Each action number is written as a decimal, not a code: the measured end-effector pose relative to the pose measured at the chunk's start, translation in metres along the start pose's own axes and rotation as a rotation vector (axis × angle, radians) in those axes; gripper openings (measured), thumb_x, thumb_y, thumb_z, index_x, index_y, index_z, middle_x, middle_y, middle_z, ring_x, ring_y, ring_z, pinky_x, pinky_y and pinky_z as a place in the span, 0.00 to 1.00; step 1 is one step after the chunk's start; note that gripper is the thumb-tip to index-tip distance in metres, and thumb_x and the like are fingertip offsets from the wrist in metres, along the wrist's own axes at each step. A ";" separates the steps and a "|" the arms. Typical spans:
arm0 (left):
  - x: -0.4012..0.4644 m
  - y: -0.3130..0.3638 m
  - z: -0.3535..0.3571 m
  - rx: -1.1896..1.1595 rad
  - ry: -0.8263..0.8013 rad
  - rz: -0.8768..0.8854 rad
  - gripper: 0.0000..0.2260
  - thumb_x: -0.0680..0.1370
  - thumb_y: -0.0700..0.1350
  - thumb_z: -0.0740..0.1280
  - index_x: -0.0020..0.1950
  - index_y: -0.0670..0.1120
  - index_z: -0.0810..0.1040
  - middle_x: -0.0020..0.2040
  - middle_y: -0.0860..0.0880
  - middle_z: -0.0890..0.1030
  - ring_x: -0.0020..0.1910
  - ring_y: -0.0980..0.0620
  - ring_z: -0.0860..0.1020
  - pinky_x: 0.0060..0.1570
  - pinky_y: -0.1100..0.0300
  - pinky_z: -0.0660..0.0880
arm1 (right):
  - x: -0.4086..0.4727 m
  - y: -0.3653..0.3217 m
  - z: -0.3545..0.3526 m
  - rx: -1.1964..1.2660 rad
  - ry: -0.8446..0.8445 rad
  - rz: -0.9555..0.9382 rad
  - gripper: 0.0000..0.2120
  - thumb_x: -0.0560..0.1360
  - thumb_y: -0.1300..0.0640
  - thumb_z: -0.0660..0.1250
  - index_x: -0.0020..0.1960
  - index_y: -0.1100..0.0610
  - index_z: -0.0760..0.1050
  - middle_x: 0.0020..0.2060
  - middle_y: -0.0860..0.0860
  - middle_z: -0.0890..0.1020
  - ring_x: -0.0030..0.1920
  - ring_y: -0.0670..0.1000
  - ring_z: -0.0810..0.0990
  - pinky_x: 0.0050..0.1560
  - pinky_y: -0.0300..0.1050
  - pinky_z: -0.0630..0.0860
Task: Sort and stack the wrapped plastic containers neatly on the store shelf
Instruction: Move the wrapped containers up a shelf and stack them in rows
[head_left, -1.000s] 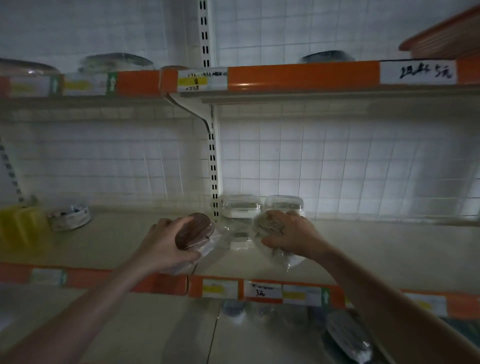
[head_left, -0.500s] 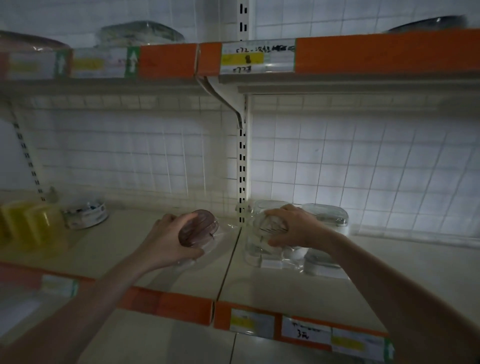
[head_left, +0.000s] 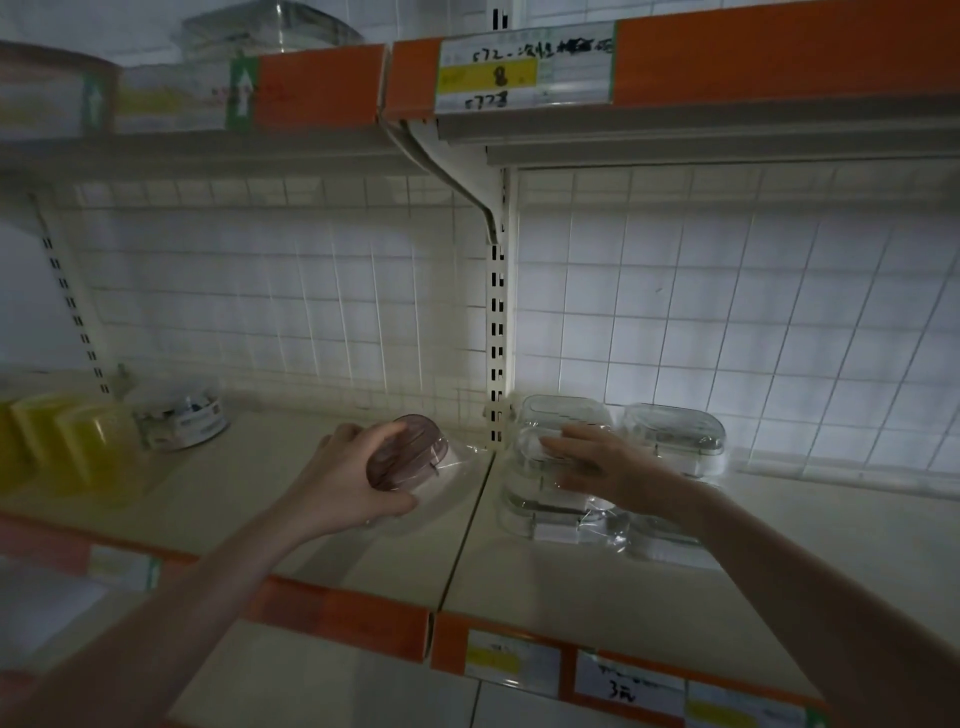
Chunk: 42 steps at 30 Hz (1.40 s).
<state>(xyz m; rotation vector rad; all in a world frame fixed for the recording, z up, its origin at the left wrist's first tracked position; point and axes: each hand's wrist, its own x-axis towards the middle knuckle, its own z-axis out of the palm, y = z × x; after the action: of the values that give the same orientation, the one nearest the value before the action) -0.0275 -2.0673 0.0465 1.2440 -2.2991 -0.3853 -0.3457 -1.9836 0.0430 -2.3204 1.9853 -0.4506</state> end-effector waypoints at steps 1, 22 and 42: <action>0.001 0.002 0.000 -0.008 0.005 0.001 0.45 0.52 0.67 0.65 0.70 0.63 0.65 0.53 0.52 0.66 0.59 0.50 0.68 0.59 0.57 0.68 | -0.002 0.000 0.004 -0.039 0.030 -0.002 0.26 0.76 0.44 0.62 0.72 0.45 0.63 0.67 0.47 0.68 0.65 0.50 0.67 0.64 0.51 0.68; 0.036 0.110 0.013 -0.009 -0.076 0.245 0.47 0.52 0.68 0.63 0.72 0.60 0.63 0.56 0.51 0.66 0.61 0.49 0.67 0.60 0.57 0.66 | -0.125 0.058 -0.040 -0.214 0.354 0.409 0.20 0.78 0.47 0.61 0.67 0.53 0.71 0.60 0.54 0.76 0.59 0.56 0.74 0.59 0.49 0.68; 0.090 0.367 0.175 0.051 -0.246 0.482 0.38 0.67 0.54 0.76 0.73 0.57 0.63 0.63 0.48 0.67 0.64 0.49 0.66 0.61 0.60 0.66 | -0.295 0.225 -0.110 -0.204 0.278 0.587 0.19 0.77 0.45 0.62 0.65 0.52 0.73 0.59 0.53 0.76 0.60 0.55 0.75 0.57 0.48 0.71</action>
<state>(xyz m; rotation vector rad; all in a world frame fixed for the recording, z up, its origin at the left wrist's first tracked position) -0.4213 -1.9409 0.0954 0.6513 -2.7304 -0.3185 -0.6275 -1.7184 0.0422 -1.6933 2.8137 -0.5610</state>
